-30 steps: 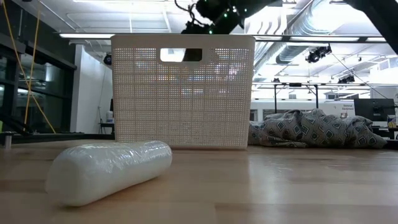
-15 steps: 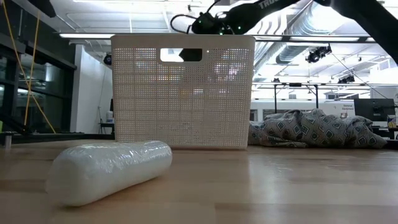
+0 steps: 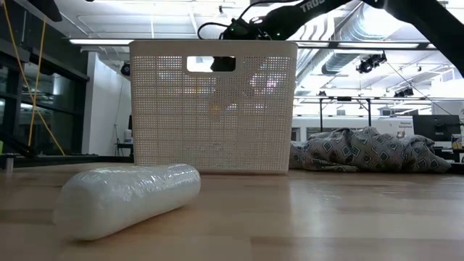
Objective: Pick & place medical supplies in basket/bin
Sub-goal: Put the orange pill bottle into the white laundry organizer
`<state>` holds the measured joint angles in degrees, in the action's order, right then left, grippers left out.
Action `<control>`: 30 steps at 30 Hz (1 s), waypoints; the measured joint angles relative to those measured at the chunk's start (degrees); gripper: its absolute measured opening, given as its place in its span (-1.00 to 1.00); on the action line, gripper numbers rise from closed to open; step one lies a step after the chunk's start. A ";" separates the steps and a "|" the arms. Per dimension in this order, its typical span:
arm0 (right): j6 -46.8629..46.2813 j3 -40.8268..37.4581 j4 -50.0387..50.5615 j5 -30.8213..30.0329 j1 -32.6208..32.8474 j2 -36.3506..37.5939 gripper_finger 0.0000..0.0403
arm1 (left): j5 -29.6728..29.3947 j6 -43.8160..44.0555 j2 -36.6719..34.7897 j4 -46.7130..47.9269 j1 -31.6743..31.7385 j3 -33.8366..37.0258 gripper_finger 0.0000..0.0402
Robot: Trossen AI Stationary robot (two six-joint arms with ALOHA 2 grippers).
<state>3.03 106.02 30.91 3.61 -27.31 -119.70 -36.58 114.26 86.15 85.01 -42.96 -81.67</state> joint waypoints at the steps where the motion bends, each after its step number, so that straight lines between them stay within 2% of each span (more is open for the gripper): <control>1: 0.00 0.00 0.31 0.38 0.20 0.00 -0.08 | 0.00 0.00 0.00 0.00 0.00 0.00 0.59; 12: 1.06 0.00 1.49 -0.25 2.30 0.00 -0.08 | -0.01 0.00 0.00 -0.02 -0.02 0.00 0.59; 18: 0.99 0.00 5.26 -0.02 2.30 0.00 -0.08 | -0.02 -0.59 0.00 -0.04 -0.02 0.00 0.59; 25: 1.03 0.00 8.21 2.78 3.05 0.00 -0.07 | -0.02 -2.71 0.00 -0.11 -0.08 0.00 0.59; 30: 2.24 0.00 9.14 2.34 4.11 0.00 0.01 | 0.02 -3.23 0.00 -0.13 -0.20 0.00 0.59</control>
<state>5.27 106.02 40.05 5.94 -23.20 -119.70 -36.56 111.02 86.15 84.88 -43.16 -81.67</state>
